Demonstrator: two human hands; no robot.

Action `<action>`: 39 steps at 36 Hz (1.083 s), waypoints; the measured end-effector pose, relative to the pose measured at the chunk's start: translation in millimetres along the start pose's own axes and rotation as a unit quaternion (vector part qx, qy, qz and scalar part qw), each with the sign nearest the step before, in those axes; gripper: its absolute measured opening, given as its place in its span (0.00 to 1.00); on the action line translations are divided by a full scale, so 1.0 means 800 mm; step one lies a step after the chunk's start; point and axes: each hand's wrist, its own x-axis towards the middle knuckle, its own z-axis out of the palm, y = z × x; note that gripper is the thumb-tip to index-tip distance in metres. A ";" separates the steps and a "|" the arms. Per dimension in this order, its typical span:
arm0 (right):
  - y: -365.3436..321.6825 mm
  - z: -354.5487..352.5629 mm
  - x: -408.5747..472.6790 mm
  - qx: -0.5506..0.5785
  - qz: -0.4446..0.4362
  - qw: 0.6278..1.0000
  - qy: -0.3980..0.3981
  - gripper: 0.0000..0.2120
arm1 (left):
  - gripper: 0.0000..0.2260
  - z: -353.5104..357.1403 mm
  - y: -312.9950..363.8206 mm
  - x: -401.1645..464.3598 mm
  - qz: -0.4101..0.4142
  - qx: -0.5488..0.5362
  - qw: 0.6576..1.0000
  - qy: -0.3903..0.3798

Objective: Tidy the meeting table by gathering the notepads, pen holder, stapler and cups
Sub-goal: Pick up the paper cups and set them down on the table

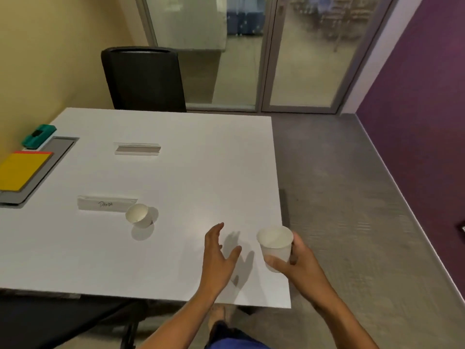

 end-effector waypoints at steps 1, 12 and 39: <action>0.006 -0.014 -0.012 0.011 0.002 1.000 0.006 0.34 | 0.32 0.009 0.007 -0.011 0.003 0.003 1.000 -0.006; 0.064 -0.145 -0.136 0.074 -0.008 0.989 0.130 0.34 | 0.22 0.122 0.055 -0.100 0.070 0.133 0.986 -0.068; 0.132 -0.368 -0.095 0.077 0.031 0.964 0.251 0.36 | 0.29 0.375 0.163 -0.010 0.222 0.247 0.918 -0.214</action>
